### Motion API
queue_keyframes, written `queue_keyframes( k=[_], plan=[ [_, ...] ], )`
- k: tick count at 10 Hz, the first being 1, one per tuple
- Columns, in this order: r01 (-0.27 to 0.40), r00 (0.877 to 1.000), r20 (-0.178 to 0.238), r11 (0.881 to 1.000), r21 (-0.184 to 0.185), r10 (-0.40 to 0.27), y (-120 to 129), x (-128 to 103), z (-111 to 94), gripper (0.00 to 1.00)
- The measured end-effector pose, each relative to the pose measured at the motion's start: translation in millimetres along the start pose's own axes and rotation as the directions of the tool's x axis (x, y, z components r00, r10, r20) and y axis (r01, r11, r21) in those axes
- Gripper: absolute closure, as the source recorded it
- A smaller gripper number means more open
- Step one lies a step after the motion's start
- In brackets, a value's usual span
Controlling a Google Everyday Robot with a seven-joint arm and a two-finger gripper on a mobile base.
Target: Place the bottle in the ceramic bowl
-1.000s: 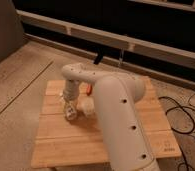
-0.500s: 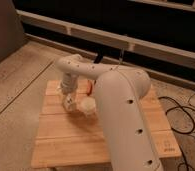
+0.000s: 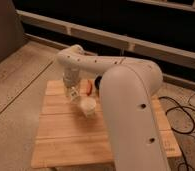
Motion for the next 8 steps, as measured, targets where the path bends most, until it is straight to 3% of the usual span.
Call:
queue_keyframes(
  k=[3, 6, 8],
  plan=[
    [-0.102, 0.995, 0.011, 0.992, 0.076, 0.101, -51.4, 26.0, -35.0, 1.00],
    [-0.229, 0.973, 0.047, 0.965, 0.126, 0.225, -101.2, 56.5, -71.2, 1.00],
    [-0.234, 0.972, 0.052, 0.964, 0.127, 0.230, -102.3, 57.0, -72.8, 1.00]
  ],
)
